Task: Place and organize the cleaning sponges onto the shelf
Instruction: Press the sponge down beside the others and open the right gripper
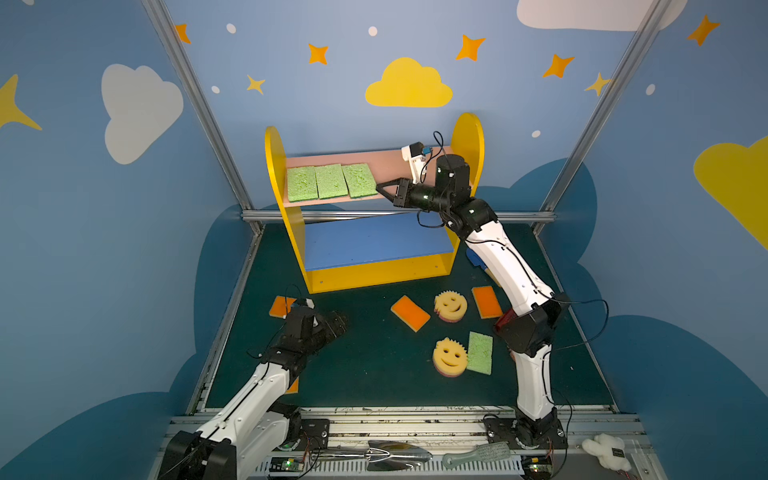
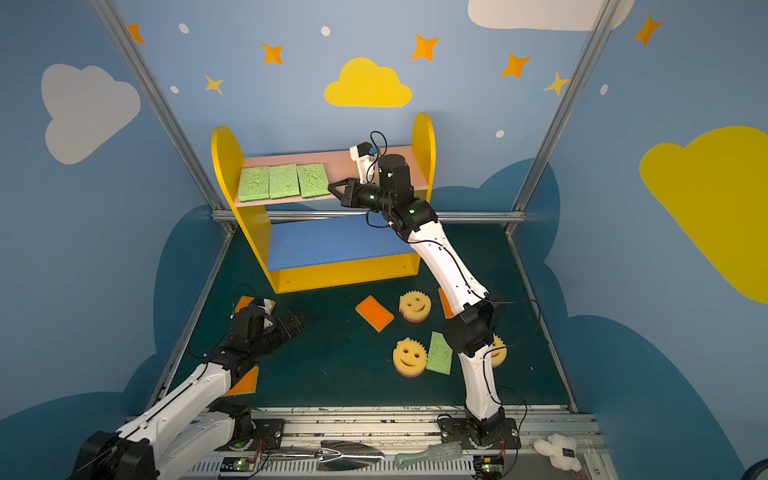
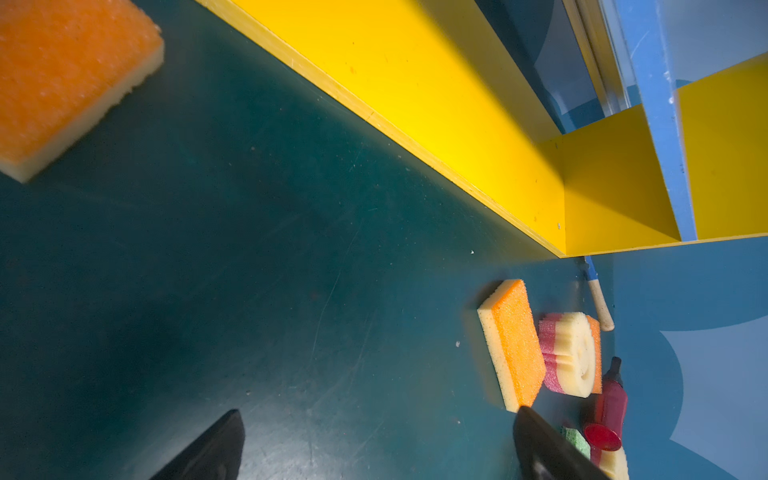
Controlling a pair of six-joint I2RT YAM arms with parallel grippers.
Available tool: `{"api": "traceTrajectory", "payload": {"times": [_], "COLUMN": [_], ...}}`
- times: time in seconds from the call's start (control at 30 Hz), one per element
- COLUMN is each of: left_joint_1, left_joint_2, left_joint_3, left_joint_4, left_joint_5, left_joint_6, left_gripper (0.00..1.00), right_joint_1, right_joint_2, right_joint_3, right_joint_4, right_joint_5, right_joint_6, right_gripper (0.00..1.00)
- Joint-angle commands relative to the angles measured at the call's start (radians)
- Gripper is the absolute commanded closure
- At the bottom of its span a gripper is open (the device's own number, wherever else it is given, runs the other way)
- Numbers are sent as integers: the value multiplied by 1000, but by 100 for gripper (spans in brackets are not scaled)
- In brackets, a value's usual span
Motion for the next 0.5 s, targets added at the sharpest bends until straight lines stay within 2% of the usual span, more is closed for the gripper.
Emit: {"api": "traceTrajectory", "payload": {"times": [0.0, 0.47], "left_joint_1": [4, 8], "left_joint_2": [-3, 6], "left_joint_3": [8, 7], "left_joint_4": [-12, -3], "left_joint_5": [0, 3], "left_joint_6": [21, 17], "left_gripper": [1, 1], "right_joint_1": [2, 38], "right_joint_2": [24, 13], "right_joint_3": [37, 25], "right_joint_4": [11, 40], "right_joint_5": [-14, -38], "right_joint_6": [9, 16], "right_gripper": [100, 100]}}
